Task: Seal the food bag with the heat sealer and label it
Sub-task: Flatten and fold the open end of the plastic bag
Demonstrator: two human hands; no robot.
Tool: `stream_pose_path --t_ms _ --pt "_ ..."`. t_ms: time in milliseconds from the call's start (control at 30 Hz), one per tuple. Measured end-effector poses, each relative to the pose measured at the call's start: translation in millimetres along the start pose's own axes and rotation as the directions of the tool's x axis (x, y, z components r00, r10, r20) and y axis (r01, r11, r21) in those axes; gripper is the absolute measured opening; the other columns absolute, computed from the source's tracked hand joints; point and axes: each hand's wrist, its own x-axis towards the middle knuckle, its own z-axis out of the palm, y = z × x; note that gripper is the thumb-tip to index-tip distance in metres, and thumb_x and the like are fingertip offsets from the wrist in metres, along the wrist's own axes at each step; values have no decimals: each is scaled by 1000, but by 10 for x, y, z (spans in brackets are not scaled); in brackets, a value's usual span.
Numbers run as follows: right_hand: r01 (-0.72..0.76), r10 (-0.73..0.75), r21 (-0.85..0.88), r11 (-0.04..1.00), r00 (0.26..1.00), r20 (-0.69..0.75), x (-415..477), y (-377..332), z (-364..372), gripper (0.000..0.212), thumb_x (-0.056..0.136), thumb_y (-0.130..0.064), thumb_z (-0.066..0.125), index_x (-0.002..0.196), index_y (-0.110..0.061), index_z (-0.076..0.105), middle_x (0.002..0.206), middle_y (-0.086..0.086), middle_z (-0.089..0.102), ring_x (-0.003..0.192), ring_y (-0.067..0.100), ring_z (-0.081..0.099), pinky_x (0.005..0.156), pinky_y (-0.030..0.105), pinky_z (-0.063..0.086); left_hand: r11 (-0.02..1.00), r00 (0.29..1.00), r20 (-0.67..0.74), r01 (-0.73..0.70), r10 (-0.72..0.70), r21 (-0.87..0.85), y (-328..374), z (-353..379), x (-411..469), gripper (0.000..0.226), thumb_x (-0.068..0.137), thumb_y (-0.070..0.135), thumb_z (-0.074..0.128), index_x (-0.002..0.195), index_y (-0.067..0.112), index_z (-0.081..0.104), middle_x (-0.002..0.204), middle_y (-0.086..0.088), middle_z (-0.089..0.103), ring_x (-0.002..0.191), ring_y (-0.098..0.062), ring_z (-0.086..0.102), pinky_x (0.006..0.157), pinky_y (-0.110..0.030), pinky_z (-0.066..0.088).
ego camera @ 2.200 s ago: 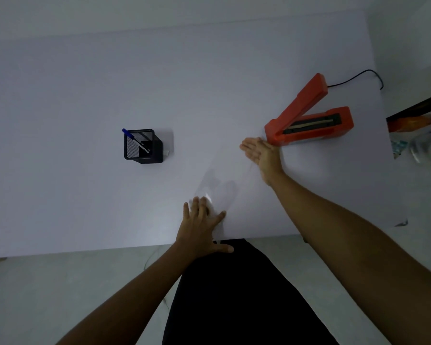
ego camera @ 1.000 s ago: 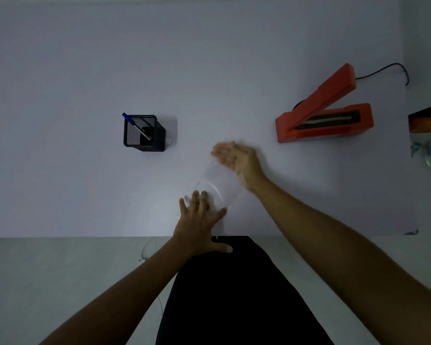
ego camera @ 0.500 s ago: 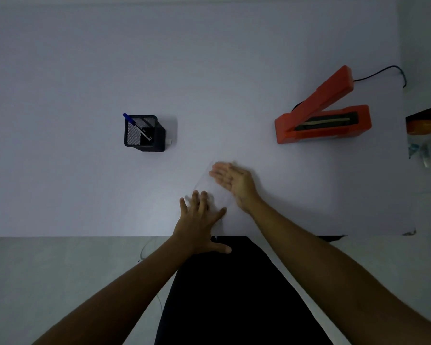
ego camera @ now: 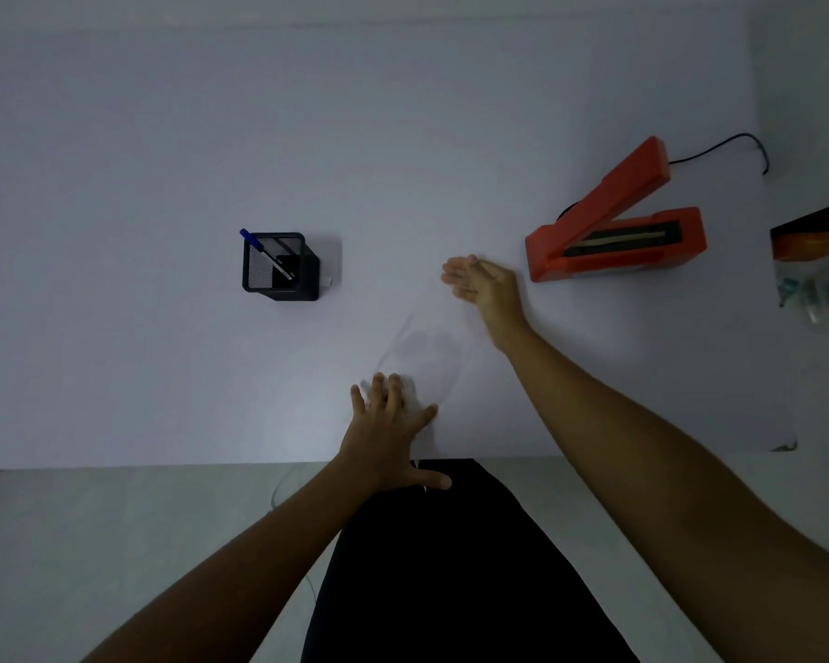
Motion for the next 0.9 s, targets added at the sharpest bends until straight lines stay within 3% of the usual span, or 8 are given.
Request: stream_pose_path --t_ms 133,233,333,500,633,700,767,900 --pt "200 -295 -480 854 947 -131 -201 179 -135 30 95 -14 58 123 -4 65 125 11 66 120 21 58 107 37 45 1000 999 49 -4 5 -8 8 -33 -13 117 52 101 30 150 39 15 159 -27 4 143 -53 3 109 -73 8" --pt "118 -246 -716 688 966 -76 -361 252 -196 57 92 -29 64 141 -6 47 148 11 47 140 24 35 118 35 29 1000 998 64 -1 2 -18 24 -89 -2 118 51 101 29 150 39 15 159 -27 3 143 -54 2 109 -73 6" --pt "96 -176 -801 591 984 -12 -443 209 -105 75 90 -35 66 150 -7 31 156 11 33 146 25 23 119 37 23 999 995 95 9 -5 -36 17 -152 18 115 52 100 27 150 41 16 159 -26 2 144 -53 0 110 -73 5" --pt "33 -97 -805 592 995 -31 -387 53 4 83 85 -27 73 151 -8 27 156 14 31 146 29 22 117 37 26 998 991 129 39 -32 -48 28 -213 78 111 53 100 29 148 42 21 158 -25 7 142 -54 4 111 -72 8" --pt "-81 13 -727 682 995 -98 -302 36 59 78 79 -21 79 145 -7 40 132 15 55 124 29 52 104 36 45 999 985 171 20 -15 -26 36 -328 75 112 53 99 36 148 40 24 155 -26 12 139 -56 9 111 -70 10" --pt "-142 78 -633 761 989 -128 -332 29 75 62 78 -15 80 133 -6 54 102 10 64 94 22 62 80 27 51 1000 981 193 9 -7 -11 36 -389 82 113 54 98 38 148 38 25 153 -28 14 138 -56 11 110 -69 11" --pt "-170 91 -536 827 981 -172 -399 50 65 37 76 -13 81 109 -5 69 89 7 67 81 17 62 65 21 48 1000 976 217 -1 3 -9 27 -444 91 113 55 98 38 149 37 24 153 -30 13 138 -56 11 110 -69 10" --pt "-133 32 -355 925 961 -276 -614 104 -8 13 74 -14 82 85 -8 76 84 4 75 77 15 69 73 26 54 994 962 271 -1 30 -107 -48 -551 117 109 57 97 37 149 41 20 158 -24 11 142 -49 10 112 -67 6"
